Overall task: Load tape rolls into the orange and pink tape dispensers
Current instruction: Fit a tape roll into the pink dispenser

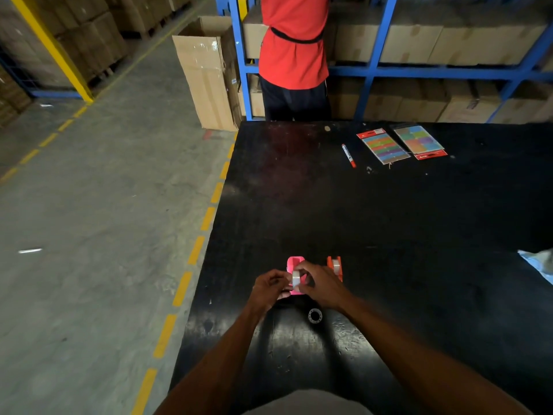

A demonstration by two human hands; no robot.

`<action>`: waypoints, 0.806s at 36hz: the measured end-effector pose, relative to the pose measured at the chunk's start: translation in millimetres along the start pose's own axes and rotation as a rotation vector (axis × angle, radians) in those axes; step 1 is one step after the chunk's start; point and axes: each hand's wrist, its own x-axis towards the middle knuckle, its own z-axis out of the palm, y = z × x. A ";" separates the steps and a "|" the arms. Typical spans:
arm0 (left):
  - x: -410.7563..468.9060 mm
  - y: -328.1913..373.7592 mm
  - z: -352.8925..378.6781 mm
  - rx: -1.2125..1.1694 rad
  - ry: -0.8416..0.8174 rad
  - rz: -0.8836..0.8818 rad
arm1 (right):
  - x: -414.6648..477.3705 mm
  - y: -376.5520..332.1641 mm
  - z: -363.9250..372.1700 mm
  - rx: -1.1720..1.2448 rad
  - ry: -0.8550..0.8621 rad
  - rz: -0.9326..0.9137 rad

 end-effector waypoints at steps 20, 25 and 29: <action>11.6 0.8 1.5 0.042 -0.014 -0.036 | 12.0 16.3 -2.2 -0.040 -0.041 -0.016; 19.4 7.4 4.5 0.083 0.068 -0.050 | 23.2 21.7 -5.7 -0.159 -0.016 0.044; 27.9 6.5 2.9 0.185 0.188 -0.031 | 32.6 21.9 -6.9 -0.234 -0.036 0.048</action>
